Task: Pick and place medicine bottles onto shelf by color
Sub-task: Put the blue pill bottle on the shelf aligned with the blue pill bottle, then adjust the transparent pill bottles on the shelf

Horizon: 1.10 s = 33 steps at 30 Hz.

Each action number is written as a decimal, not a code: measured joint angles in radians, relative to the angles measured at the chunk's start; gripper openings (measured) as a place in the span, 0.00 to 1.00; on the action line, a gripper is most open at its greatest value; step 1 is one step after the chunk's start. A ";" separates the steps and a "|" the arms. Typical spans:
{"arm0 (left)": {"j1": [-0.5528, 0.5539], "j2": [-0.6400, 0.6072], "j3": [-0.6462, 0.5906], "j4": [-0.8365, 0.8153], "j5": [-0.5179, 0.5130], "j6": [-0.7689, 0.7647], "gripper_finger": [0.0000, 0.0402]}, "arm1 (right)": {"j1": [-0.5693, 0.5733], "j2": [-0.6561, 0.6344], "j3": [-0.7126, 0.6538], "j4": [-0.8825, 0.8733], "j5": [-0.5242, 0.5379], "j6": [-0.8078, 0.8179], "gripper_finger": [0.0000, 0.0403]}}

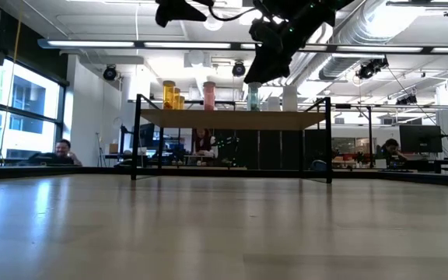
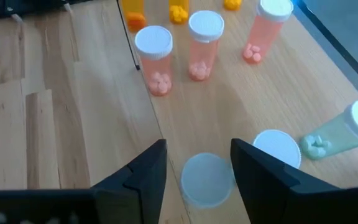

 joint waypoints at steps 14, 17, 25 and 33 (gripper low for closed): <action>0.000 -0.007 0.000 -0.019 0.000 0.000 0.57 | 0.001 -0.010 0.000 0.033 -0.035 0.000 0.42; -0.001 -0.025 0.000 -0.017 -0.001 0.003 0.57 | 0.007 -0.027 0.000 0.052 -0.035 -0.001 0.42; -0.022 -0.109 0.000 -0.117 -0.018 -0.021 0.57 | 0.014 -0.102 0.000 0.093 -0.022 -0.011 0.42; -0.127 -0.205 0.000 -0.228 -0.184 -0.018 0.57 | 0.018 -0.155 0.000 0.166 -0.014 -0.011 0.42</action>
